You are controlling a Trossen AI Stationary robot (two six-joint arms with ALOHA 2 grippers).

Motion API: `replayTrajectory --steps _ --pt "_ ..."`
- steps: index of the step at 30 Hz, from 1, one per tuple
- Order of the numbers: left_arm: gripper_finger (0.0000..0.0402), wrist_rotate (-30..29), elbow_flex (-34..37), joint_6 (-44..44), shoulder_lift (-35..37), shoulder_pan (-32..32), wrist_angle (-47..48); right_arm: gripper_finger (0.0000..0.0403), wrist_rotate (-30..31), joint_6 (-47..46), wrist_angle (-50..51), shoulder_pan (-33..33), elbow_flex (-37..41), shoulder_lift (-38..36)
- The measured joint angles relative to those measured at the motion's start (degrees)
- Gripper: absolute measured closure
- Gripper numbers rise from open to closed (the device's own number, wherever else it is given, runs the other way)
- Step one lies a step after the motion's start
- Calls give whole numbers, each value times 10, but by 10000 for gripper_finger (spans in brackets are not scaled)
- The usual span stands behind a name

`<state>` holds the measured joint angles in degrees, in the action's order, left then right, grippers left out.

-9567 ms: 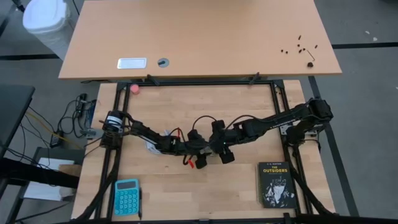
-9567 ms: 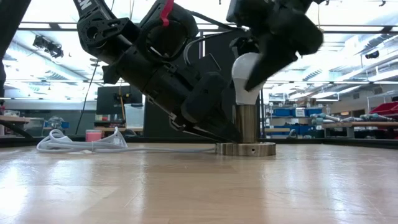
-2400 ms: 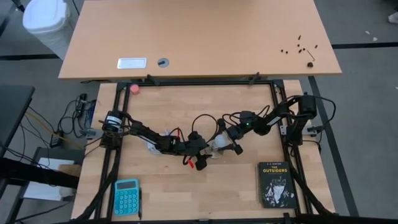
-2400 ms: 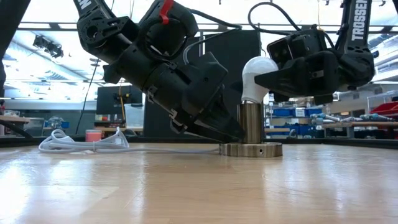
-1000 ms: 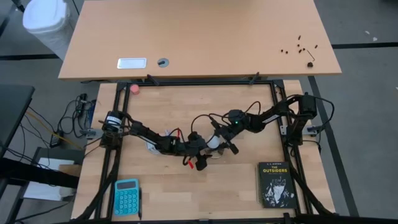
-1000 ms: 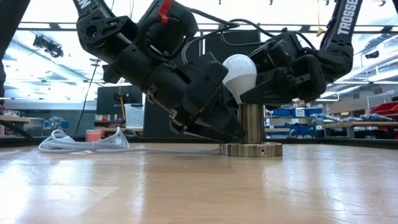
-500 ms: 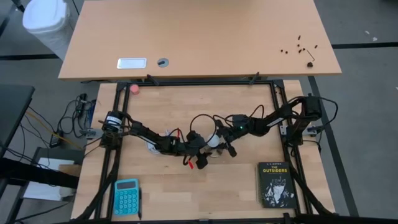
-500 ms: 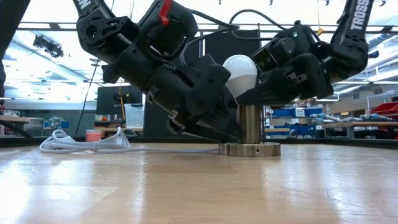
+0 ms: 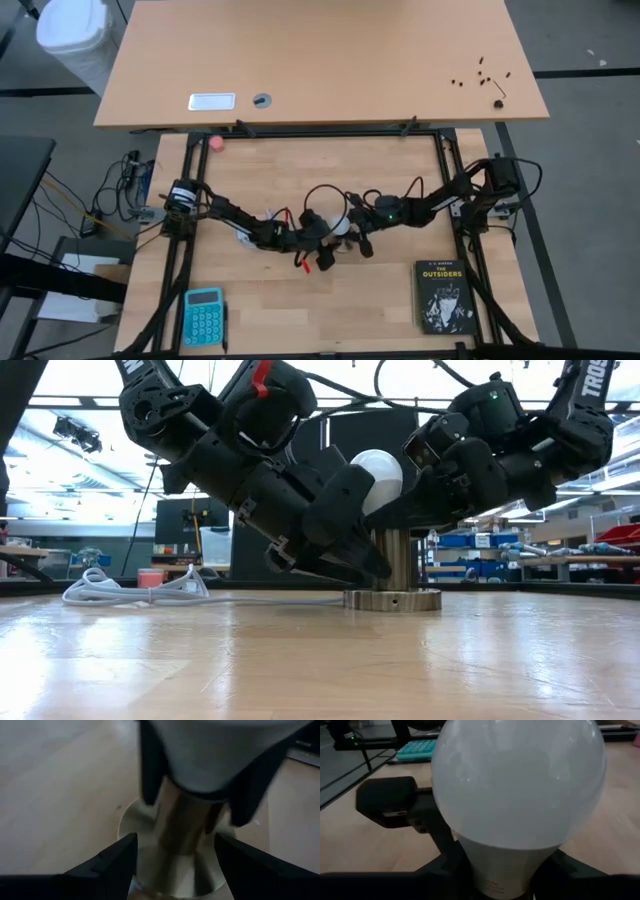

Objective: Screw lightbulb
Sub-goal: Insert the white lightbulb into the silver lamp

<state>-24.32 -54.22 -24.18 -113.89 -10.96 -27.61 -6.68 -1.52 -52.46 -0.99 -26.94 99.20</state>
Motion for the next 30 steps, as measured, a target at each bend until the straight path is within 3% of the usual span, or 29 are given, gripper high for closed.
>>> replayTrajectory --steps 11,18,30 --pt "170 18 0 116 -3 0 -25 238 9 -2 0 -3 1 1" --pt "168 17 -3 117 -55 8 -107 238 8 -4 -13 -2 8 1" --pt "182 20 -6 86 -61 8 -93 238 -9 -16 -48 7 27 2"
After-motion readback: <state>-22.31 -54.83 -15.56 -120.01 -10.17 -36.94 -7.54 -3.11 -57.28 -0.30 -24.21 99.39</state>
